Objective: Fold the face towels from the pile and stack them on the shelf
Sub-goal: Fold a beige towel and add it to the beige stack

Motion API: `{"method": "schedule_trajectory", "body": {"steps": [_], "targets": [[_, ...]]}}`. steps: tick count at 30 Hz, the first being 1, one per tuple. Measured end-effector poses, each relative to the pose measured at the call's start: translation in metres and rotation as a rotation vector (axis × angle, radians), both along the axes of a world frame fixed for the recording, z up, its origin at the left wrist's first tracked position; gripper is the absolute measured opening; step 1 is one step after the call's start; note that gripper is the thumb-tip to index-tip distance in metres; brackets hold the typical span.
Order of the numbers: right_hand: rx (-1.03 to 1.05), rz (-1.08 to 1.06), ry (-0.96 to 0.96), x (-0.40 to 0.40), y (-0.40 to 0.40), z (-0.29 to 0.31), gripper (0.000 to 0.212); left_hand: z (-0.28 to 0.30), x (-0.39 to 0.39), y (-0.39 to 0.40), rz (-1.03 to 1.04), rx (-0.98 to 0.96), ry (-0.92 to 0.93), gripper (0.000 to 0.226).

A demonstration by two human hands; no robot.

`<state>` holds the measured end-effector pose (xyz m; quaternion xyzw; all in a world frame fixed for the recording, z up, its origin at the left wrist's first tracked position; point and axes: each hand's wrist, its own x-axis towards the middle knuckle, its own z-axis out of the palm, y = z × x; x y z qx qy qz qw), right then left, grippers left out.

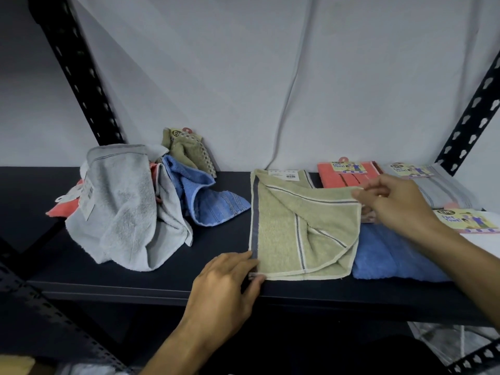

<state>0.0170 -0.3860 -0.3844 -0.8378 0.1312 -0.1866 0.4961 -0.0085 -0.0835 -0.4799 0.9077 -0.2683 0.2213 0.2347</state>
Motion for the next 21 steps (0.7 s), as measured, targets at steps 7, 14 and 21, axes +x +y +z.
{"method": "schedule_trajectory", "body": {"steps": [7, 14, 21], "targets": [[0.009, 0.177, -0.253, -0.020, 0.077, 0.015, 0.018, -0.001, -0.002, 0.008, 0.001, -0.053, 0.054, 0.036], [-0.465, 0.314, -0.324, -0.034, 0.134, -0.045, 0.007, -0.005, -0.003, 0.009, -0.025, -0.161, 0.110, 0.039], [-0.599, 0.280, -0.384, -0.041, 0.146, -0.079, 0.010, -0.009, -0.008, 0.007, 0.016, -0.212, 0.098, 0.026]]}}
